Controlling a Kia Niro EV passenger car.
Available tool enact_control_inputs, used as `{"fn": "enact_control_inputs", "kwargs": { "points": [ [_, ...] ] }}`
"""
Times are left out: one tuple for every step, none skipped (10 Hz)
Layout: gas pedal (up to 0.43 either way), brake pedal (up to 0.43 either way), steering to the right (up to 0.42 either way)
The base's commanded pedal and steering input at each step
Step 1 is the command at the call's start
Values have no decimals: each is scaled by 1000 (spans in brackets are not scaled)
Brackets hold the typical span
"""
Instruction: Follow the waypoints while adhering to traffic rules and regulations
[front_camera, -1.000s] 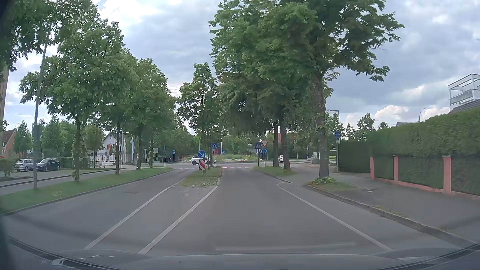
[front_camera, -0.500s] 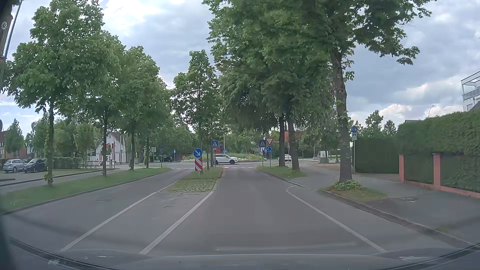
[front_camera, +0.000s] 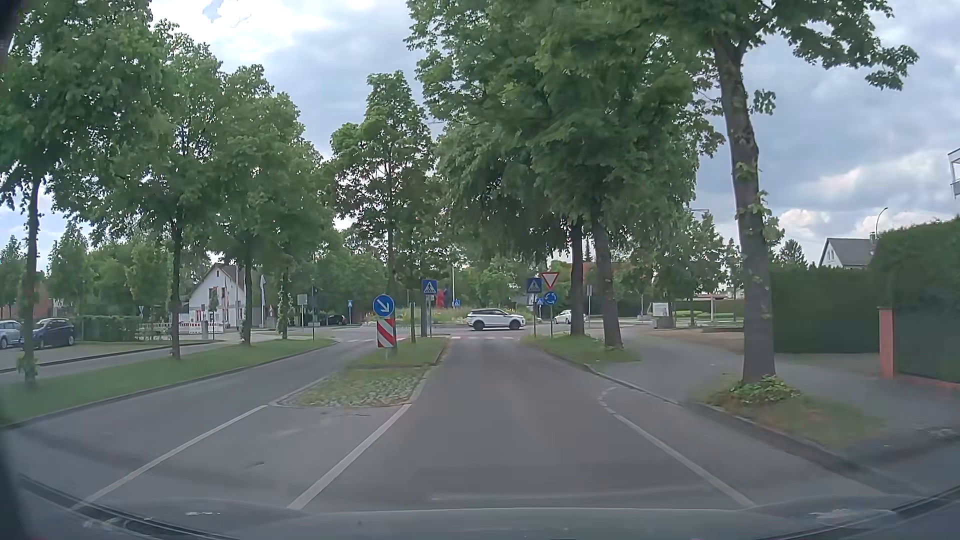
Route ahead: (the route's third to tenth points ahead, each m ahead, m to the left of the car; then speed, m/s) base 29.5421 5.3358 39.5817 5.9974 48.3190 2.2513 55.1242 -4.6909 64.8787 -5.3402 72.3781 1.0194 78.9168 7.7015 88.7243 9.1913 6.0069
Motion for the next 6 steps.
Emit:
{"fn": "enact_control_inputs", "kwargs": {
  "points": [
    [59,18,-11],
    [59,18,-6],
    [59,18,-5],
    [59,18,-5],
    [59,18,-5],
    [59,18,-5]
  ]
}}
